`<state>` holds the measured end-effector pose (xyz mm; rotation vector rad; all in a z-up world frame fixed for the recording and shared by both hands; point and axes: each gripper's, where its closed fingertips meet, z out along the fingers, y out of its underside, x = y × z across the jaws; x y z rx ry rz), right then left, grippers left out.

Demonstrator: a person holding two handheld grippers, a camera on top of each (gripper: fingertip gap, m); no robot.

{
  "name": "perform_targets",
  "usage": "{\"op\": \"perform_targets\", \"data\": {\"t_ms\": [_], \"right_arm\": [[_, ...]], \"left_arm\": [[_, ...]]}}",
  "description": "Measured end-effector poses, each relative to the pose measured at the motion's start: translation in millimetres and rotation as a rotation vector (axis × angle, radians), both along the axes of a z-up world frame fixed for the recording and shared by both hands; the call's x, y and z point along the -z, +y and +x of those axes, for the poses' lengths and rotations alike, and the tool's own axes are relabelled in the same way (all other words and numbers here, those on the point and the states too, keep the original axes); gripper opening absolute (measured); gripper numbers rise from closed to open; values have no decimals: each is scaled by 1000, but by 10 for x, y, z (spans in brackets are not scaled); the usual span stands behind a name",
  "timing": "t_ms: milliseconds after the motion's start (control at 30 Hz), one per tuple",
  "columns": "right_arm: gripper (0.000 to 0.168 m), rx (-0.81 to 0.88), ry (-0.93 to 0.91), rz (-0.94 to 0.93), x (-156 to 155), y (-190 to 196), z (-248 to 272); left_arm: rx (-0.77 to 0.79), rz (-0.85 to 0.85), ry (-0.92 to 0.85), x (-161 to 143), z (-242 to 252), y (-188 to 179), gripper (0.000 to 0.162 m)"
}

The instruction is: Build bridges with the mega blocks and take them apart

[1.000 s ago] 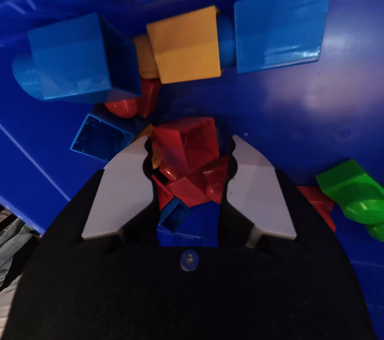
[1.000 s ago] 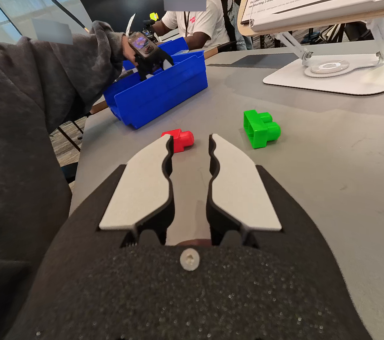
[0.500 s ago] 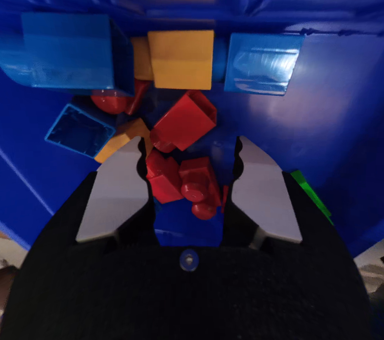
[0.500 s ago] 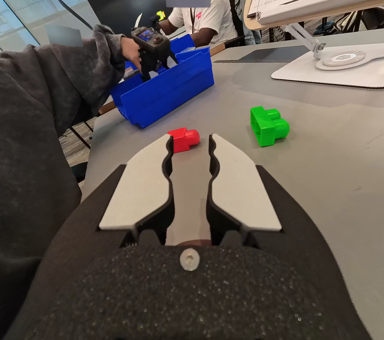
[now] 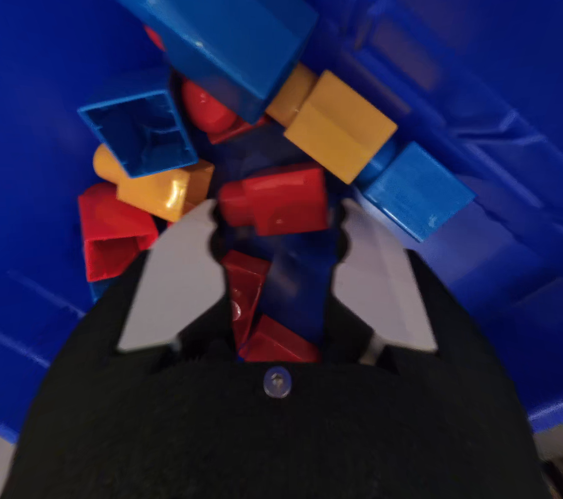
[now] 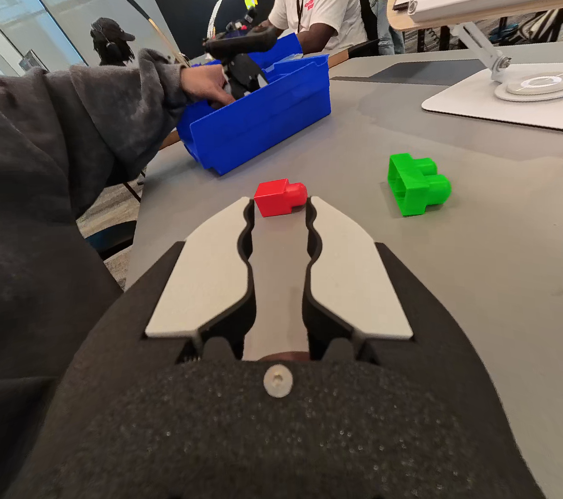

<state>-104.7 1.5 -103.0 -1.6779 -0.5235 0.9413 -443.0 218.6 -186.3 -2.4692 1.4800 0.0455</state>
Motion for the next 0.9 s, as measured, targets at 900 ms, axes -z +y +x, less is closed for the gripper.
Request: {"op": "perform_targets", "data": {"t_ms": [900], "right_arm": [[32, 19, 5, 40, -48, -33, 33]], "left_arm": [[1233, 73, 70, -149, 1929, -1379, 66]]}}
